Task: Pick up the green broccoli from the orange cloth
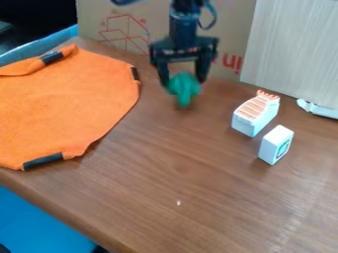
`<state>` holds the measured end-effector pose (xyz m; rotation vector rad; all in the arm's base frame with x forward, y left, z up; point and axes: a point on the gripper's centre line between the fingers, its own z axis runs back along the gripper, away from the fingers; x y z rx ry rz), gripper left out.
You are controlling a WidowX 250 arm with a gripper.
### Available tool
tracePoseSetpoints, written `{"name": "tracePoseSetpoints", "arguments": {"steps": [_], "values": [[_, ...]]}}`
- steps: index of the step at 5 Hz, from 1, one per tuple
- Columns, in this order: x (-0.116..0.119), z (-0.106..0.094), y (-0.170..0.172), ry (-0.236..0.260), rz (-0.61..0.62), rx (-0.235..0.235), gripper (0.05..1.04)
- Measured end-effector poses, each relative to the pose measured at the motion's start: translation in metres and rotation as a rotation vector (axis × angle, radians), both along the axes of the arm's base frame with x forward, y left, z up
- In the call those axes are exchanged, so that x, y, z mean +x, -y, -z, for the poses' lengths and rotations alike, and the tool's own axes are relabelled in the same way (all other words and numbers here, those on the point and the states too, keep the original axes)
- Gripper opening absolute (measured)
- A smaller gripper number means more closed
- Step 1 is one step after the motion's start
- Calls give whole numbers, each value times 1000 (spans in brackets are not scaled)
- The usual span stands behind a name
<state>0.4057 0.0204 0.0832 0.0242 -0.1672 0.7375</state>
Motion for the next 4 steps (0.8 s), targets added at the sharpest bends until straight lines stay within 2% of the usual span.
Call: {"name": "tracePoseSetpoints", "arguments": {"steps": [1,2,4], "values": [[-6,1,11,16,8,-22,832],[-5,-6,11,34,8,-23,1005],[-4,-6,11,36,8,-23,1001]]}}
